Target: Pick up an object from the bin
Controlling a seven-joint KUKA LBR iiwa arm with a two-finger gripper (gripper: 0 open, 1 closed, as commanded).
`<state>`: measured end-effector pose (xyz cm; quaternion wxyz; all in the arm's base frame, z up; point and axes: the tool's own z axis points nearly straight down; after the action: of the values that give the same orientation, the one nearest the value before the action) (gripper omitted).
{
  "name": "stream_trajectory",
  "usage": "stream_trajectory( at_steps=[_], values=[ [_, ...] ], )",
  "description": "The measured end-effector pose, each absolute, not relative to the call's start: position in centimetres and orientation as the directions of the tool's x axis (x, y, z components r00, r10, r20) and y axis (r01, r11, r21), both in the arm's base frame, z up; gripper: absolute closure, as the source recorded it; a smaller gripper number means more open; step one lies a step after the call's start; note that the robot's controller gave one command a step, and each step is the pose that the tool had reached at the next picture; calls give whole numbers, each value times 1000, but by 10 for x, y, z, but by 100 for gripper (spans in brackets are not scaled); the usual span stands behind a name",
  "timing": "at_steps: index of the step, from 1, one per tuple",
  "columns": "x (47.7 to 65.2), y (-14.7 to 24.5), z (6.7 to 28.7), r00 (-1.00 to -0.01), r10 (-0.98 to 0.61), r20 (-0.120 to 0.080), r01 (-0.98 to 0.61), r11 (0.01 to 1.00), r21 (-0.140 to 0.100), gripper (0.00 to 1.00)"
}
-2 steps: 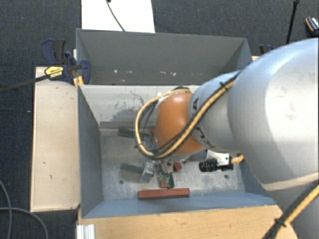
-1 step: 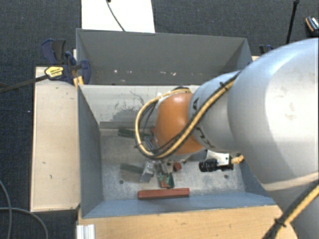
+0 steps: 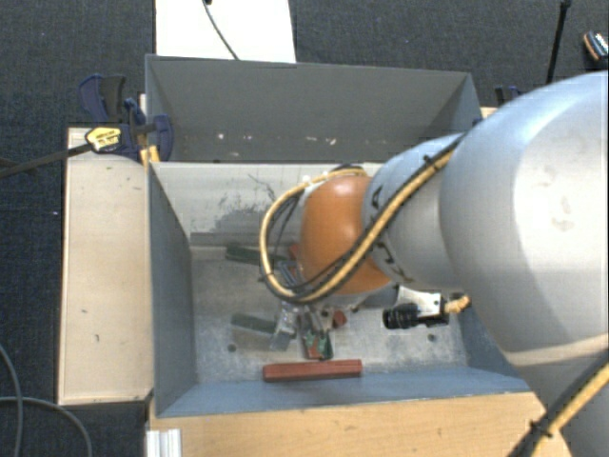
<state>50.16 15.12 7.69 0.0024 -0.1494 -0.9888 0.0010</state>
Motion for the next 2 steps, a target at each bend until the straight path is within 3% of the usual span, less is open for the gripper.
stream_trajectory(
  at_steps=[2],
  values=[
    [503, 152, 119, -956, 293, 1, 293, 956, -1, 100]
  ],
)
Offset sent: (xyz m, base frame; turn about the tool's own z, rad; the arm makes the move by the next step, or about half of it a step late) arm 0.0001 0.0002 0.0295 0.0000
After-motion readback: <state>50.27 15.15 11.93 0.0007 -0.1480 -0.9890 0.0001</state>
